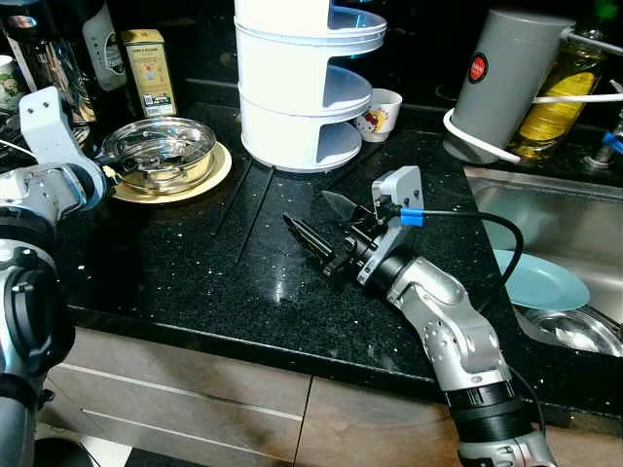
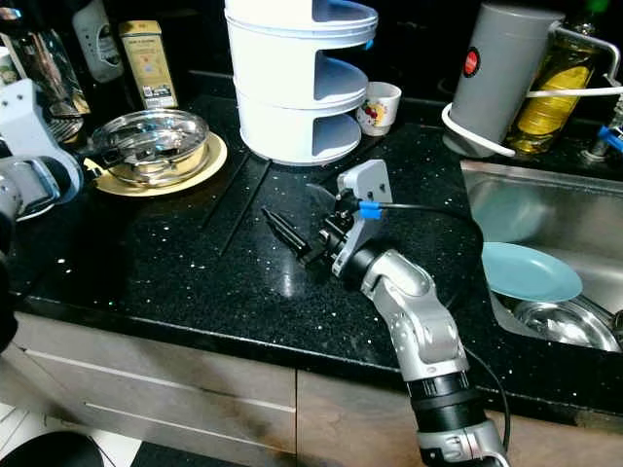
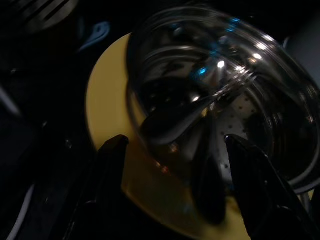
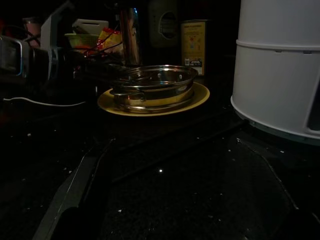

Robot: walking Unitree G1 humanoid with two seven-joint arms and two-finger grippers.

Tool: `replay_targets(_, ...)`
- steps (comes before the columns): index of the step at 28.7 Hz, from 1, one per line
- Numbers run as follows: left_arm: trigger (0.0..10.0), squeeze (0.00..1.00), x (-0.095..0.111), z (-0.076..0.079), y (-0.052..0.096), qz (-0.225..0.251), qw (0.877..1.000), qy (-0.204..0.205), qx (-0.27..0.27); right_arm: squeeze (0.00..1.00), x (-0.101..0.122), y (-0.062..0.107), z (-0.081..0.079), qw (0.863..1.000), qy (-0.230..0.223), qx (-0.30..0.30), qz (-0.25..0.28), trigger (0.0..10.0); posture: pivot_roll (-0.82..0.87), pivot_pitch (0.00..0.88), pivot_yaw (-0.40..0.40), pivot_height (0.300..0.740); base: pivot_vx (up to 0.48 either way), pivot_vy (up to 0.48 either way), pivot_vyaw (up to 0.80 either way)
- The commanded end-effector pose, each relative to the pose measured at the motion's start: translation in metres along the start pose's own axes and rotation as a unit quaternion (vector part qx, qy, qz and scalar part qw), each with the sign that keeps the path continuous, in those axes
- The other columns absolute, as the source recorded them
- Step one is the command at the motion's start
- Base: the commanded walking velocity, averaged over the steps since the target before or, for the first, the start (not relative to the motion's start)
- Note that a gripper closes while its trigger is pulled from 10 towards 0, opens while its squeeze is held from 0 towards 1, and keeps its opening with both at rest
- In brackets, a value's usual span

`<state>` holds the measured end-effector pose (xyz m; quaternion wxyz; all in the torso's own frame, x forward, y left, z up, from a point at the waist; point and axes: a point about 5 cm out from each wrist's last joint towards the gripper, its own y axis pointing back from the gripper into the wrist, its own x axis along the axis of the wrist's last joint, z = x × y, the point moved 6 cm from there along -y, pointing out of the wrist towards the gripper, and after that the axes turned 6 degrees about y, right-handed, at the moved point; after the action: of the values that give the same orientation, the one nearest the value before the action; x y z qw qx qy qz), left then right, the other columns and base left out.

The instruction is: Kitchen organization

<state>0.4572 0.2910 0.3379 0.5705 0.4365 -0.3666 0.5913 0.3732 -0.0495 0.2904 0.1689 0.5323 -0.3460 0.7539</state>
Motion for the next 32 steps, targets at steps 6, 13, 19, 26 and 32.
replay_targets(6,10.0,0.0,0.053,0.06,0.011,0.089,0.986,-0.039,-0.133,0.0,0.008,0.004,0.006,0.999,-0.028,-0.011,0.02,10.0,0.06,0.214,-0.036,0.74,0.0,0.0,0.0)
replay_targets(13,10.0,0.0,0.059,0.078,0.015,0.078,0.981,-0.05,-0.17,0.0,0.009,0.005,0.004,0.999,-0.035,-0.007,0.023,10.0,0.06,0.203,-0.032,0.74,0.0,0.0,0.0)
replay_targets(19,10.0,0.0,0.049,0.072,0.012,0.058,0.983,-0.073,-0.157,0.0,0.009,0.006,0.001,0.999,-0.035,-0.001,0.022,10.0,0.06,0.2,-0.031,0.74,0.0,0.0,0.0)
replay_targets(26,10.0,0.0,0.044,0.037,0.009,0.048,0.995,-0.051,-0.075,0.0,0.008,0.006,0.0,0.999,-0.037,0.002,0.02,10.0,0.06,0.199,-0.033,0.74,0.0,0.0,0.0)
replay_targets(32,10.0,1.0,0.028,0.023,0.004,0.033,0.998,-0.031,-0.046,0.0,0.007,0.005,-0.001,0.999,-0.038,0.004,0.019,10.0,0.06,0.207,-0.039,0.74,0.0,0.0,0.0)
